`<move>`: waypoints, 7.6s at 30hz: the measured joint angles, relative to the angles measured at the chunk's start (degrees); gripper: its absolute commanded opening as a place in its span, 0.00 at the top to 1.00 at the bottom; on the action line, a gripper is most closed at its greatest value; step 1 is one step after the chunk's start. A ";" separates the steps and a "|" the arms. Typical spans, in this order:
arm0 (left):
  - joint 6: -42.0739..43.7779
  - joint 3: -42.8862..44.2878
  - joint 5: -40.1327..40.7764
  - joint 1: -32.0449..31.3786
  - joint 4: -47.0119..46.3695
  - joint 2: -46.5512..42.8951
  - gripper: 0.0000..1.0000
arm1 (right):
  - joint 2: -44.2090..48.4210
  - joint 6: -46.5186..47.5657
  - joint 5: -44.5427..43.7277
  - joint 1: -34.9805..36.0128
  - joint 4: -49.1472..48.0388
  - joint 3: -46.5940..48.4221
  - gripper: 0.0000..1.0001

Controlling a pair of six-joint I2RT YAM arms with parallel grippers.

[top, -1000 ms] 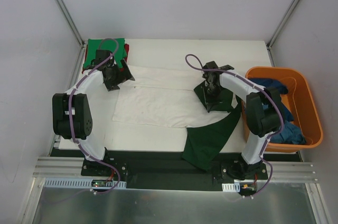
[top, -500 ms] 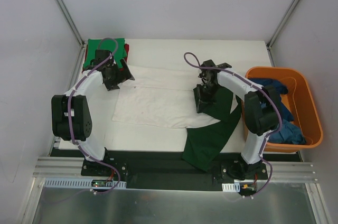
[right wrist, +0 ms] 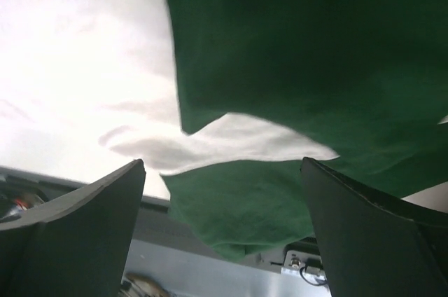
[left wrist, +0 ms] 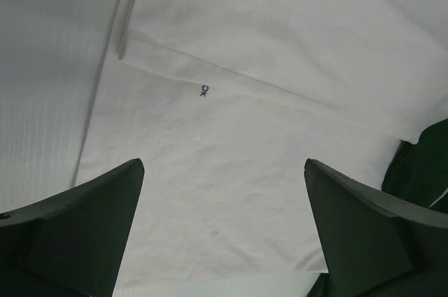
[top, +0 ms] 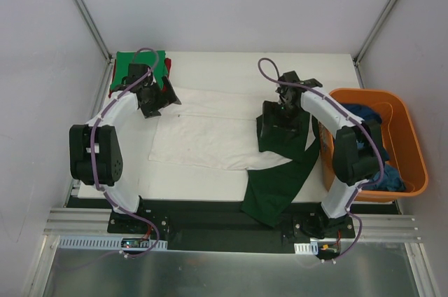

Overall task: Fold and stack the t-shirts
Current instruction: Fold the flattened tshirt in 1/3 of the way, then grap the side of the flattened tshirt closest away from the robot with both arms, then fold the other side of the tshirt into a rectangle

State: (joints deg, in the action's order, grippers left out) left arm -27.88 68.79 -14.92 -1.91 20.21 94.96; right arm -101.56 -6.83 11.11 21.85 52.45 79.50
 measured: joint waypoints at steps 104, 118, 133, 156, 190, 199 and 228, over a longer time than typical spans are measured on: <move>-16.04 -23.58 9.46 5.75 -4.79 -8.72 1.00 | 14.93 -2.49 -14.93 32.22 -8.61 -34.18 0.86; -16.09 -28.13 10.54 5.77 1.01 -21.88 1.00 | 23.69 -3.65 -8.07 28.87 5.20 -27.50 0.92; -16.79 -15.74 8.28 5.77 2.89 -11.13 1.00 | 6.75 10.80 -9.88 6.54 14.97 5.88 0.94; -19.30 1.73 6.93 5.75 3.10 6.29 1.00 | -19.69 18.71 -14.99 -5.86 18.49 39.36 0.90; -15.56 4.59 10.47 0.87 2.78 0.22 0.01 | -1.88 13.75 -11.02 -6.86 -8.63 11.65 0.05; -14.43 1.84 8.44 -1.11 3.08 1.29 0.00 | -11.15 6.10 -7.52 -2.08 -13.75 11.32 0.38; -12.11 2.01 7.50 -1.11 3.08 3.41 0.01 | -33.59 -1.20 -14.34 -1.90 -19.67 38.60 0.18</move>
State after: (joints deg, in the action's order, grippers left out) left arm -39.99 70.81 -7.42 -3.03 23.29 98.37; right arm -135.15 -8.03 -3.22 19.94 32.77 118.10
